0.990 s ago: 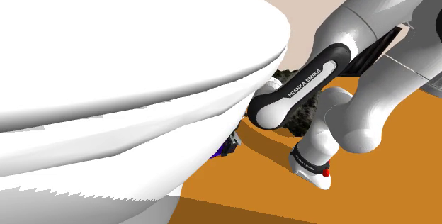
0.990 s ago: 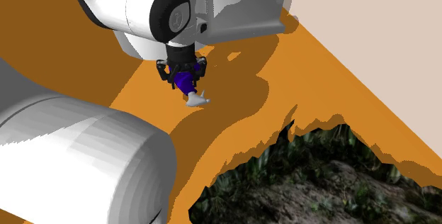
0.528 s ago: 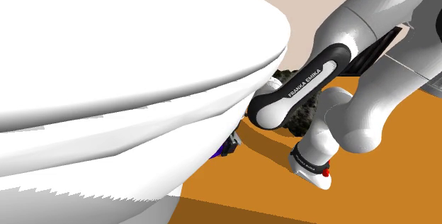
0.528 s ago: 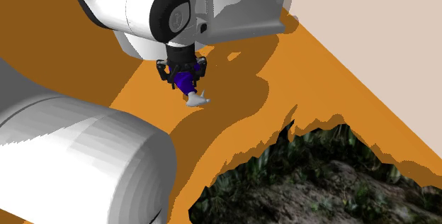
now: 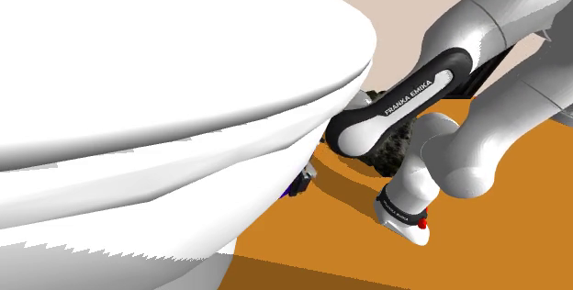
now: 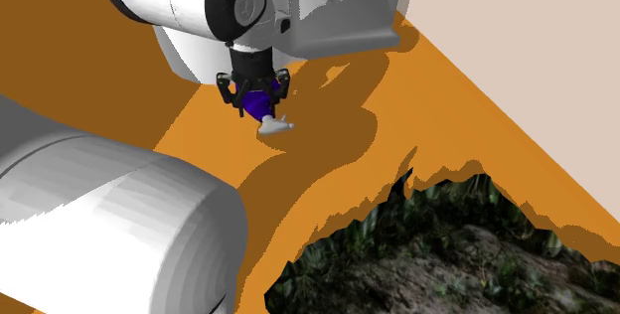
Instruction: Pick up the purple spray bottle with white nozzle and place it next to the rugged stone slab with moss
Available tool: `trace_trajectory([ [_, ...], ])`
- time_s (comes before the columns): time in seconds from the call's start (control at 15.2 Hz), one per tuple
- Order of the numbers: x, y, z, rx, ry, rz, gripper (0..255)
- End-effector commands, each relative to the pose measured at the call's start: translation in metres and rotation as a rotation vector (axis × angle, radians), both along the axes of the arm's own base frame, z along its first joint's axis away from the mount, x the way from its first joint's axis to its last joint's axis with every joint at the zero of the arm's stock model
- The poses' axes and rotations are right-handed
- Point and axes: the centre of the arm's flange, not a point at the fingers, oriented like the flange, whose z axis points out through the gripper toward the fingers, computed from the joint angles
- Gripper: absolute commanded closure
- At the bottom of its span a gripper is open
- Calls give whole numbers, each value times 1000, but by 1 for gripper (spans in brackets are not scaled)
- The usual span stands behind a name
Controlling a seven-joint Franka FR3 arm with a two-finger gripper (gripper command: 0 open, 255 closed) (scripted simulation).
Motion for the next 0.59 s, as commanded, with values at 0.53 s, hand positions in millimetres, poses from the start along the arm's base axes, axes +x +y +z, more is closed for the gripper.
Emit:
trace_trajectory([
  [0.53, -1, 1, 53, 0, 1, 0, 255],
])
